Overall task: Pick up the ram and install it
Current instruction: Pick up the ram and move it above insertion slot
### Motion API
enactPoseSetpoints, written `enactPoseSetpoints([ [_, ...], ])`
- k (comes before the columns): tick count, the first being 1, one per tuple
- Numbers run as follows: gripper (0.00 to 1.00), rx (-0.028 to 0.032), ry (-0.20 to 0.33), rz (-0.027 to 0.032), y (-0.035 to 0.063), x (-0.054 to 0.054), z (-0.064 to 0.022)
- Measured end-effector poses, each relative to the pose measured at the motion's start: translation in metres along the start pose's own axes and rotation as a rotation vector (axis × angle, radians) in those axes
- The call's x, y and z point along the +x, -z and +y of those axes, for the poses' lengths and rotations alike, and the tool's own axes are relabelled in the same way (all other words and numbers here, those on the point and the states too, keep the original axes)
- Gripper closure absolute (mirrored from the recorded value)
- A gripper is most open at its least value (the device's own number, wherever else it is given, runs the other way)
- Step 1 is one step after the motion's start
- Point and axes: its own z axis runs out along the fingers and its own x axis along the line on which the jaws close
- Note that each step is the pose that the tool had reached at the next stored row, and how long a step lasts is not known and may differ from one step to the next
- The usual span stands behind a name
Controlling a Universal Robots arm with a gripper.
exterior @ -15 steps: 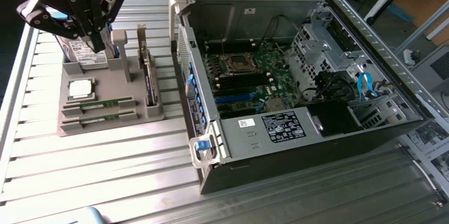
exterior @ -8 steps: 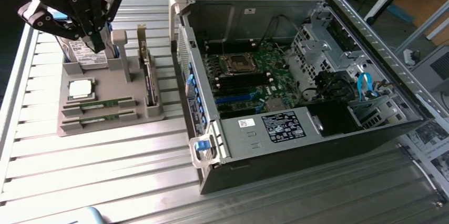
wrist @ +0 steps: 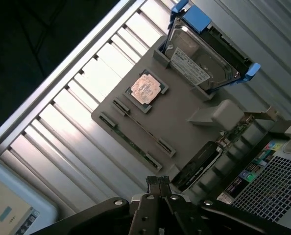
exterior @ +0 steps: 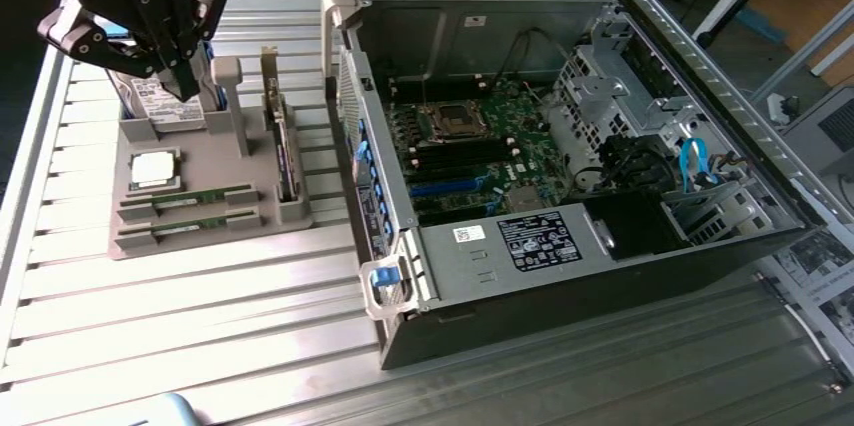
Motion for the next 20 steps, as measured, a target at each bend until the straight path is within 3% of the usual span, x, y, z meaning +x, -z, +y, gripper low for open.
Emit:
enactPoseSetpoints([
  [20,0.89,-0.0016,0.206,0.0102,-0.0001,0.0000,0.0000],
])
